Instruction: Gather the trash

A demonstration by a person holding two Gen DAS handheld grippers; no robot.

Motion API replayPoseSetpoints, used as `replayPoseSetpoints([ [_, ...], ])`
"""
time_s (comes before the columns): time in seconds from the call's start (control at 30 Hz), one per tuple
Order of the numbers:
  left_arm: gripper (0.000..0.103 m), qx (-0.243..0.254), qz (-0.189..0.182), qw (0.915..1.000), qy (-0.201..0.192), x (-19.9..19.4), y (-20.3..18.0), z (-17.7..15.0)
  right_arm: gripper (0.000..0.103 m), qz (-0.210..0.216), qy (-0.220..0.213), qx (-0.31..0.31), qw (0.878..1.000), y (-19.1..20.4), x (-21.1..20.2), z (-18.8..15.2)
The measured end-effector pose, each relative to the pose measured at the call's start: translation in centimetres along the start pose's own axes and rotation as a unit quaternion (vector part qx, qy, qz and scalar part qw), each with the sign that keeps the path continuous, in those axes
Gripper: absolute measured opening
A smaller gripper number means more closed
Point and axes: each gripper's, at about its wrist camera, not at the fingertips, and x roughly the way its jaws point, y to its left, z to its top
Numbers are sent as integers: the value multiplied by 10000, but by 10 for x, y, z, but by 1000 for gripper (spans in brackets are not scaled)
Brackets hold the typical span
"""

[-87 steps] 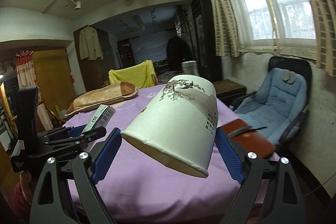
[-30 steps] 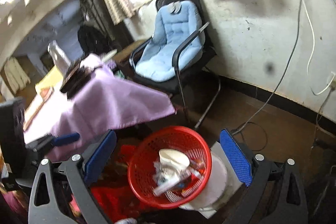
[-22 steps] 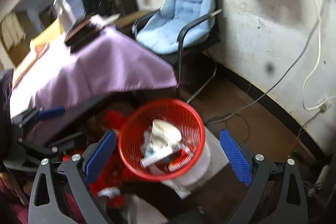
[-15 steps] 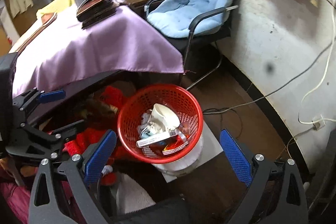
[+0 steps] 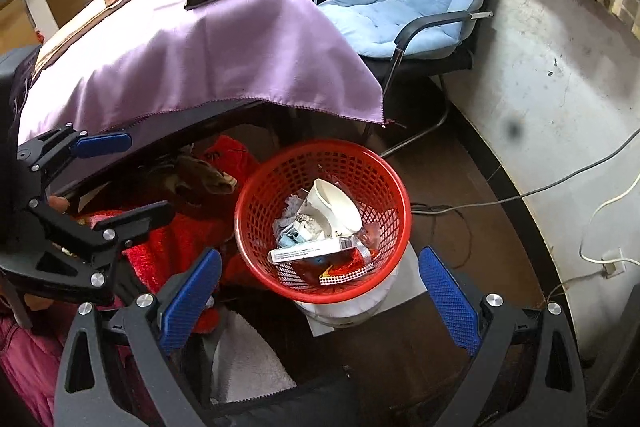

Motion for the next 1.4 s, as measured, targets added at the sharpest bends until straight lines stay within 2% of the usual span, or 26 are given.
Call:
replayPoseSetpoints([
  [1.4,94,43,66,9999,-72,-4,-2,-1,97,-122,-13,-154,9998,1,-4,1],
])
